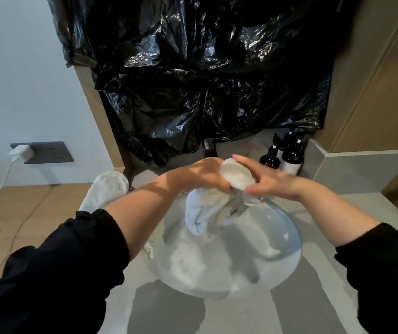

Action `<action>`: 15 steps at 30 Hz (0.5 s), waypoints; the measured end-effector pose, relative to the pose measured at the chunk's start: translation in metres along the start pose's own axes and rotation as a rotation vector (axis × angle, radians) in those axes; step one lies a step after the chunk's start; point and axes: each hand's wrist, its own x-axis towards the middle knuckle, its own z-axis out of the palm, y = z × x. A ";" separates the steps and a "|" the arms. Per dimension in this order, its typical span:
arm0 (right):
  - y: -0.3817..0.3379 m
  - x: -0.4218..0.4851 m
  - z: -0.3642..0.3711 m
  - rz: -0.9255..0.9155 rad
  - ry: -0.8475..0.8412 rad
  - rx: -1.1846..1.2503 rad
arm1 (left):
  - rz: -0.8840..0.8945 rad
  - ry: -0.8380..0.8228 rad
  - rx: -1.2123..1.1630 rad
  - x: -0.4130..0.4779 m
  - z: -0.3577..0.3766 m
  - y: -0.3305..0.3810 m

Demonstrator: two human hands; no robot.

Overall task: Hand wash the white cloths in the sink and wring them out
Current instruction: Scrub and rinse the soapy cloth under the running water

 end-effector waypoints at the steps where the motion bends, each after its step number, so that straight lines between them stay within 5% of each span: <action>1: -0.004 0.005 0.009 -0.012 0.015 -0.108 | -0.010 -0.032 -0.045 -0.002 -0.001 -0.003; 4: -0.012 0.021 0.025 -0.039 0.136 -0.180 | -0.103 -0.051 -0.135 -0.005 -0.008 -0.016; 7: -0.011 0.031 0.027 0.068 0.120 -0.130 | -0.189 0.015 0.137 -0.007 -0.012 -0.037; 13: 0.005 0.043 0.029 0.191 0.147 0.368 | -0.369 0.533 -0.021 -0.033 0.013 -0.101; 15: 0.009 0.044 0.029 0.210 0.150 0.446 | -0.616 0.326 -0.281 -0.034 0.031 -0.106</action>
